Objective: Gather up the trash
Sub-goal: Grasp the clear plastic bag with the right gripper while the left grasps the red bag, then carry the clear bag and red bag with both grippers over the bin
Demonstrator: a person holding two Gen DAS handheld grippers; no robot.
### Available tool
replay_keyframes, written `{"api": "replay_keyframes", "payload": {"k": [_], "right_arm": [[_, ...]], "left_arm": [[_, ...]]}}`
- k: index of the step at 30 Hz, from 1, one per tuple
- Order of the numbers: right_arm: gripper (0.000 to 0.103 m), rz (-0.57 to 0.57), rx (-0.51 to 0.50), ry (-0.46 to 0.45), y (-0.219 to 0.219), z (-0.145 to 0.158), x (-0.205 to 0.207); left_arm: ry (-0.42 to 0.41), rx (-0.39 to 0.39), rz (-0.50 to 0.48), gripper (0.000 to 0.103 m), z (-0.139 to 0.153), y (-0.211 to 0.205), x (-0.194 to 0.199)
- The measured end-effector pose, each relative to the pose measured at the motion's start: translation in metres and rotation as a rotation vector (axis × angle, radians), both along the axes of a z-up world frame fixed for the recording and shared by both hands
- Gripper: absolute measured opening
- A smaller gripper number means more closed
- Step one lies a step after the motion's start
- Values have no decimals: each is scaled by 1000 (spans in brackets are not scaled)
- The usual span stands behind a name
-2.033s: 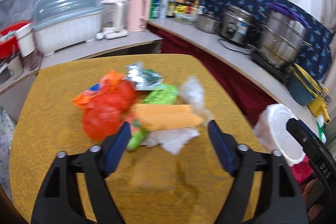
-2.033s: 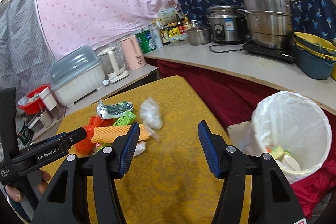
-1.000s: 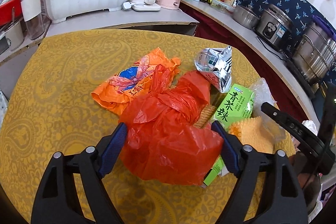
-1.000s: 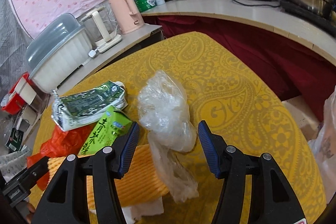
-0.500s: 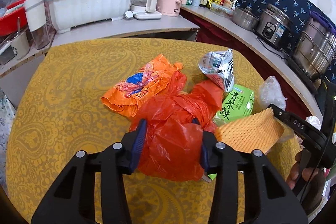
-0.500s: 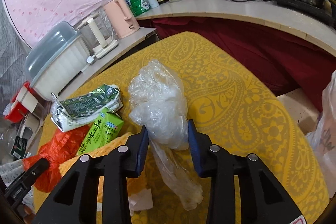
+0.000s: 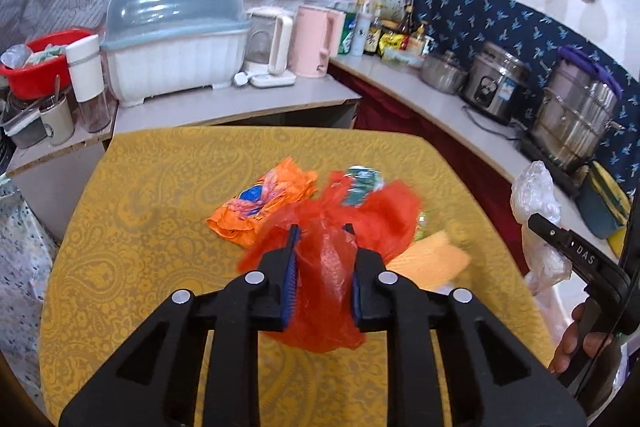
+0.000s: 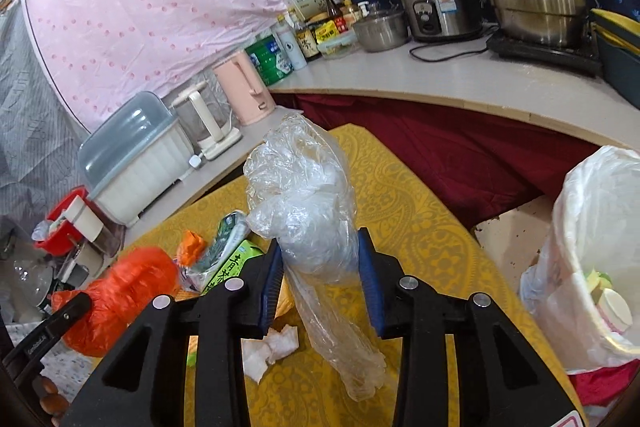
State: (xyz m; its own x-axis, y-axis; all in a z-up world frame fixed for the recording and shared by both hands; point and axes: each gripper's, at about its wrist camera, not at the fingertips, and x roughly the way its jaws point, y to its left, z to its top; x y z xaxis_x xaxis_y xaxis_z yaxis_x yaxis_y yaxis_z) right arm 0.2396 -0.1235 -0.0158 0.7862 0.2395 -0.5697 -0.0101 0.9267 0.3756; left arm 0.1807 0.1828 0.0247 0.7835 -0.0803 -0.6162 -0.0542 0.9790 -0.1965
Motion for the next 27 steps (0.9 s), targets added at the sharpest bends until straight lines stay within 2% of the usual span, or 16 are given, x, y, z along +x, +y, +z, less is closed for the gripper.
{"api": "replay_keyframes", "payload": {"k": [8,20,24,27], "right_arm": [[34,-26,-3,-57,-28,26,-43],[34,-67,-23,-72,-61,28,-99],[34,-85,-39,-77,-66,24,-121],[34,-93,-49,-68,-69,18,-133]], "left_arm": [[-48,2,-51,14,25,-29,-22],[-43,-30,-180,13,41,-74,-48],[-21,-32,-230,13,32,-91,-60],[22,-34,-269,13,12,-107,-70]]}}
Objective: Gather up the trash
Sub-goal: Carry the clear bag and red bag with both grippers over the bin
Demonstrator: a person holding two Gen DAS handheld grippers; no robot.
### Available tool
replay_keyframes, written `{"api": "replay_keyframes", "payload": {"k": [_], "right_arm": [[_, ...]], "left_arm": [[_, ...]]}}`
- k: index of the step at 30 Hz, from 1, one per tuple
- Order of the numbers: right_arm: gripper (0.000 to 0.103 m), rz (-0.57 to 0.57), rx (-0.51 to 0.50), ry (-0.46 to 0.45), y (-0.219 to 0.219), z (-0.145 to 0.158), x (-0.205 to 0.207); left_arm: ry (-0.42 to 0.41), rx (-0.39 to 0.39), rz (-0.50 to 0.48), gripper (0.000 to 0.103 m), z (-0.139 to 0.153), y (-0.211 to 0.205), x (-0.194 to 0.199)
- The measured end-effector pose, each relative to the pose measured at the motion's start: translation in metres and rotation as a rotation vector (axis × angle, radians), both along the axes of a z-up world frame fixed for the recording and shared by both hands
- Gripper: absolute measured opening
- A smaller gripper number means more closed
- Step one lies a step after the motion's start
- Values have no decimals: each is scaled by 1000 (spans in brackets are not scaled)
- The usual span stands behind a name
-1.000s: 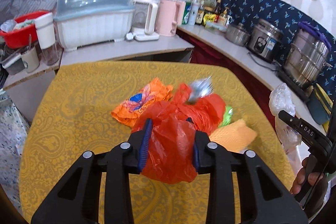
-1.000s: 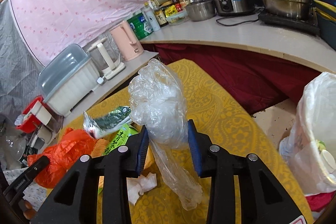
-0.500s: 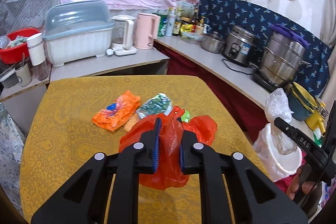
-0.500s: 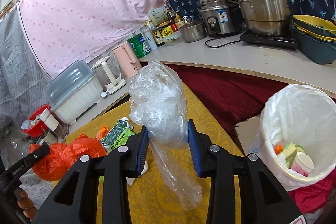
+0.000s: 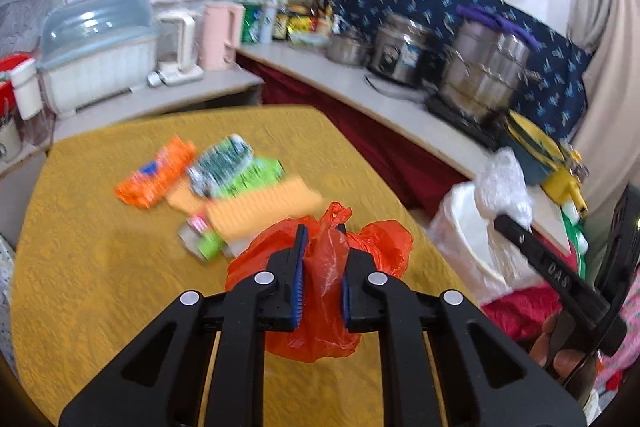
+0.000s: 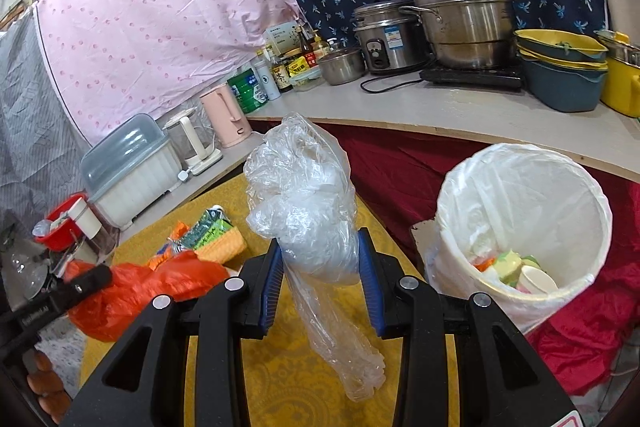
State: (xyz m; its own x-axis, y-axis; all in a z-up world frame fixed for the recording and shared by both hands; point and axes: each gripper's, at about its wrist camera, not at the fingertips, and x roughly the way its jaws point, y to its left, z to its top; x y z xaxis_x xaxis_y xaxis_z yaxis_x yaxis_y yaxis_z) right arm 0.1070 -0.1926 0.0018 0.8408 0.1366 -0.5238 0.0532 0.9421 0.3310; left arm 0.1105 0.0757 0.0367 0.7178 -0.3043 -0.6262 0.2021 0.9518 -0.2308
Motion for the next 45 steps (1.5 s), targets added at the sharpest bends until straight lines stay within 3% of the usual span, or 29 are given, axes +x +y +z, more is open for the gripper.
{"api": "replay_keyframes", "payload": {"k": [4,8,12,25,37,45], "right_arm": [[34,-2,-1,27,-3,-12,-11],[34,-6,8,46,-7,-21,-20],[35,-7,20,49,-7,-24,-29],[35,-4,25,59,-4,-30,-39],[35,-5,30,67,-6,-34,-41],[35,-37,44,54,-25,-34,-46]], "left_arm": [[81,16,-50,17,-38,-19,-12],[111,56,-52,51,-64,-23,-26],[116,71,-68,59,-75,-19,-39],[184,89,-137,58,-104,-31,-61],[186,110,-202,25,-105,-53,-65],[139,81,-217,21,-77,-64,-58]]}}
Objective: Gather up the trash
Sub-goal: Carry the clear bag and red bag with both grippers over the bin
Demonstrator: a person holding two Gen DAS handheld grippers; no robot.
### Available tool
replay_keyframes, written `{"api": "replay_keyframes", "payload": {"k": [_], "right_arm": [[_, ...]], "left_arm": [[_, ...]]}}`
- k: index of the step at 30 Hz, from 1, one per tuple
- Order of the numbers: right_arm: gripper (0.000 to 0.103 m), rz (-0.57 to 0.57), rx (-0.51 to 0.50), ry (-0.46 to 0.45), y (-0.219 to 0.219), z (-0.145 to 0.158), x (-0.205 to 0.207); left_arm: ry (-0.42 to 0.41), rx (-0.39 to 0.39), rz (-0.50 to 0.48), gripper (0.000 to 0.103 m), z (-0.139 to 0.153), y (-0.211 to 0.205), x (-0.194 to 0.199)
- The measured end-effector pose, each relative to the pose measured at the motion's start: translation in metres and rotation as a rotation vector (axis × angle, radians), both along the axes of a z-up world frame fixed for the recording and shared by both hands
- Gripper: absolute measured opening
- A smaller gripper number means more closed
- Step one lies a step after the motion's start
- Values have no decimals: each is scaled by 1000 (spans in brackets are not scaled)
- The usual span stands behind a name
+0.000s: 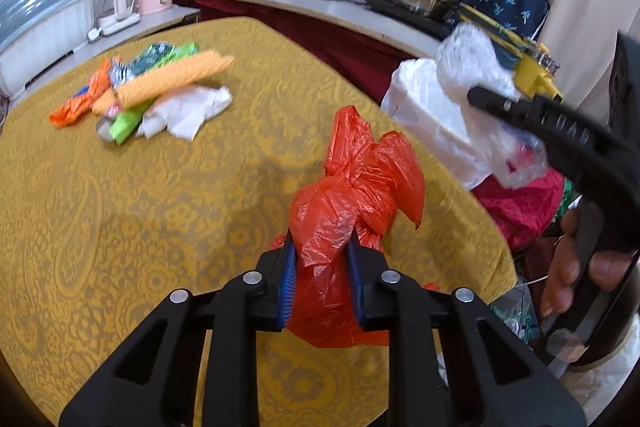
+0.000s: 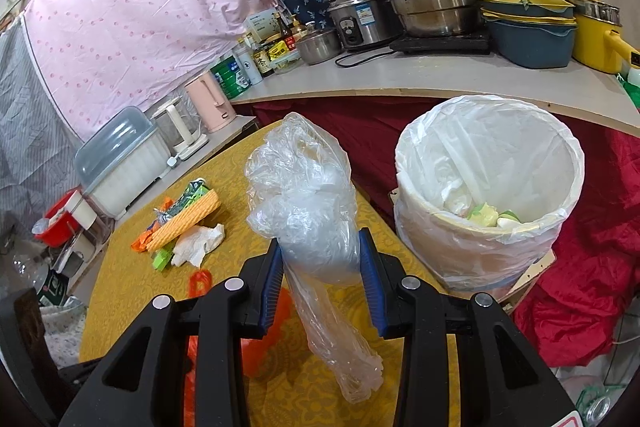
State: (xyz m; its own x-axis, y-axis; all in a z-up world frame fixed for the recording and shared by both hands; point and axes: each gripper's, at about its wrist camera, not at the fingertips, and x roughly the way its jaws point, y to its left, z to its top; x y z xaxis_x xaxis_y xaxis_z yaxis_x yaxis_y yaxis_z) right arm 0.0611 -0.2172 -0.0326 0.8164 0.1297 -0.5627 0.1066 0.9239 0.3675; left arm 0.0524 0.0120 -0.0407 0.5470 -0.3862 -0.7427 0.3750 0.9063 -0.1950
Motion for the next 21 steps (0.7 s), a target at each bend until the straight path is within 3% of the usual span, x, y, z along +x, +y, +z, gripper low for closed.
{"api": "replay_keyframes", "payload": {"k": [9,21], "right_arm": [[35,-72,3,-29,-39,10,-3],[35,-224,0,-51,-117,14,-6]], "left_arm": [[-62,-30,-31,21,33,-33,21],[-142,-73,-149,21,69,-138,63]]}}
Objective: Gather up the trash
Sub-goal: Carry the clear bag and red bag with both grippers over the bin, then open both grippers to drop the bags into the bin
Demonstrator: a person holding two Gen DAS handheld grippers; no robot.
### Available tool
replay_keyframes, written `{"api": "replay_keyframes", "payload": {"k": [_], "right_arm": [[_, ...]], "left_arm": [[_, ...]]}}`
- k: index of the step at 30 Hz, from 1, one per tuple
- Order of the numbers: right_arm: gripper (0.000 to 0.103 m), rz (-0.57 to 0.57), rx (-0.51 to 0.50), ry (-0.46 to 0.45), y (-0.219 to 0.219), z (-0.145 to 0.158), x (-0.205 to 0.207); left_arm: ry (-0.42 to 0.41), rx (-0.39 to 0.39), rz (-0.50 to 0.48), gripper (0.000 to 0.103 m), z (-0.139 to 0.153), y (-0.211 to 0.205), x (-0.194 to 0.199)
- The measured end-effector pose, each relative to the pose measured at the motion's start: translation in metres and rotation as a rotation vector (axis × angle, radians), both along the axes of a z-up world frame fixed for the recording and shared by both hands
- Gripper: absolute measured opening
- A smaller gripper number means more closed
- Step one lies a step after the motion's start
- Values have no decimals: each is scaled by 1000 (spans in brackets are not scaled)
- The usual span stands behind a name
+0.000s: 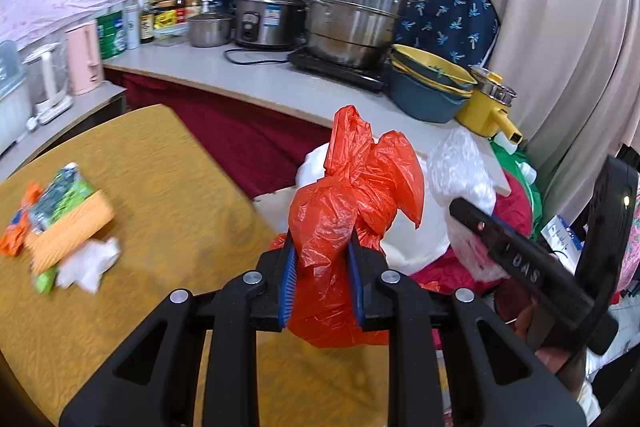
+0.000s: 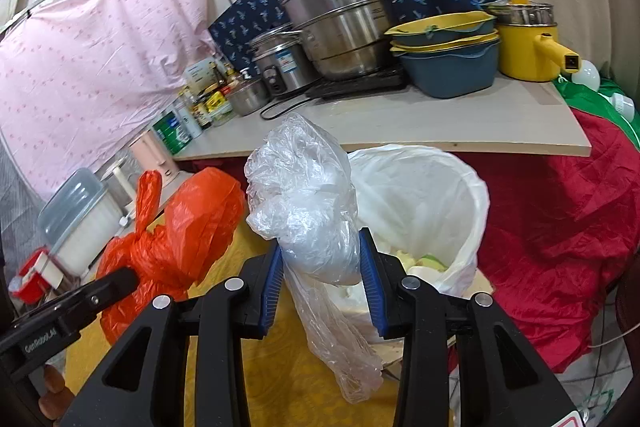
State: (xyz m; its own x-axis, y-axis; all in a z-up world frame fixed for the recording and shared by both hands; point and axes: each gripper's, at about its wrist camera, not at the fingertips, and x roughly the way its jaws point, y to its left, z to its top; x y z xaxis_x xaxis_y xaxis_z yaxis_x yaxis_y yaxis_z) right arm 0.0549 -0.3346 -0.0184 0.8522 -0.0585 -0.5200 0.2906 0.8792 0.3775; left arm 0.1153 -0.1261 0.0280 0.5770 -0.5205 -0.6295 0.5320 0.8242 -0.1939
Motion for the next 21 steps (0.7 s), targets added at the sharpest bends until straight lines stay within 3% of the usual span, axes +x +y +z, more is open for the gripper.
{"api": "replay_keyframes", "payload": {"k": [9,21], "right_arm": [[35,-46,4,-2,-35,-3,13],[36,-59,19,-3,-55,-11,30]], "left_arm": [[15,-7,-47,22,-3,-56,29],[55,16,-51,22,-19,-89,57]]}}
